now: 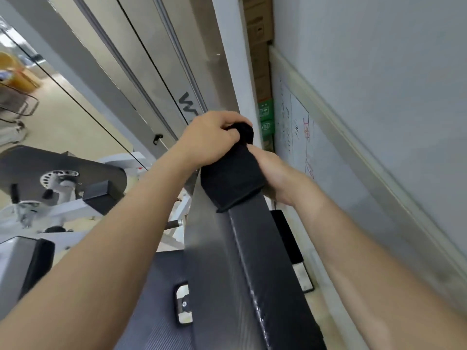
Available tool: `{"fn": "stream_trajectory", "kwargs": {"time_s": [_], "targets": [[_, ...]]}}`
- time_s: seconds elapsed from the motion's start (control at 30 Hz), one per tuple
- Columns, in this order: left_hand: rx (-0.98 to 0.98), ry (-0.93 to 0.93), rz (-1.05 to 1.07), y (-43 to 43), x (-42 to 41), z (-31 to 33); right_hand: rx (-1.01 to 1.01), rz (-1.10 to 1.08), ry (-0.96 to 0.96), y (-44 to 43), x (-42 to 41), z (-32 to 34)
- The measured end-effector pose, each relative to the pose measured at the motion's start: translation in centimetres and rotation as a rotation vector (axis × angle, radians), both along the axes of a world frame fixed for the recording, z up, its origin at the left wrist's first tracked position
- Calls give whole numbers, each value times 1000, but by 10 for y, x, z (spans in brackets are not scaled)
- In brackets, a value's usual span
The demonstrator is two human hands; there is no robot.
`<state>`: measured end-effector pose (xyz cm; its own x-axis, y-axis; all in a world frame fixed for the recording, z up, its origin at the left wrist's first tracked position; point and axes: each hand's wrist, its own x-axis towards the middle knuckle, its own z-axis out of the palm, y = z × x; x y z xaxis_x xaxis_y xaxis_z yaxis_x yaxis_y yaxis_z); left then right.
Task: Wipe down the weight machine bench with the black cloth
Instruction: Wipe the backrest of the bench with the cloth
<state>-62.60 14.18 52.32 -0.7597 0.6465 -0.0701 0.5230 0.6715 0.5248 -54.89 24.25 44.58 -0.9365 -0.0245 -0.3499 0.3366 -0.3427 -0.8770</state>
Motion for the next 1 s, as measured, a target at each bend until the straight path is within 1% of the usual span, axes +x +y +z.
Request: {"fn": "stream_trajectory", "kwargs": {"time_s": [0.03,0.1,0.2,0.23,0.27,0.33,0.4,0.47,0.53,0.63,0.7,0.73,0.8,0.87,0.9,0.93,1.0], "targets": [[-13,25,-49,-2,4,0,59,-4,18,1,5,2],[-66,-5,-107,4,11,1,184,-5,59,8,20,5],[-228,-60,-129,9,14,8,363,52,133,12,52,11],[-280,-48,-155,10,17,11,415,48,156,14,63,12],[-339,2,-202,12,21,12,447,31,179,17,73,11],[-503,175,-365,17,39,15,414,28,223,23,91,6],[-636,362,-536,21,56,13,321,79,251,27,100,-8],[-748,454,-618,22,67,13,258,80,235,29,103,-21],[-831,467,-653,23,75,13,291,-9,219,28,102,-27],[-905,422,-736,28,99,7,443,-301,145,26,100,-32],[-856,388,-754,29,113,5,439,-402,115,25,105,-30],[-805,381,-728,27,113,6,391,-430,144,26,108,-26],[-593,375,-661,16,104,12,237,-449,198,27,117,-13],[-349,399,-621,0,88,15,135,-354,221,23,122,2],[-244,430,-596,-7,79,17,185,-286,214,18,120,10],[-178,448,-562,-12,72,16,290,-221,188,10,115,11],[-171,450,-440,-18,56,13,542,-167,167,-5,96,14]]}}
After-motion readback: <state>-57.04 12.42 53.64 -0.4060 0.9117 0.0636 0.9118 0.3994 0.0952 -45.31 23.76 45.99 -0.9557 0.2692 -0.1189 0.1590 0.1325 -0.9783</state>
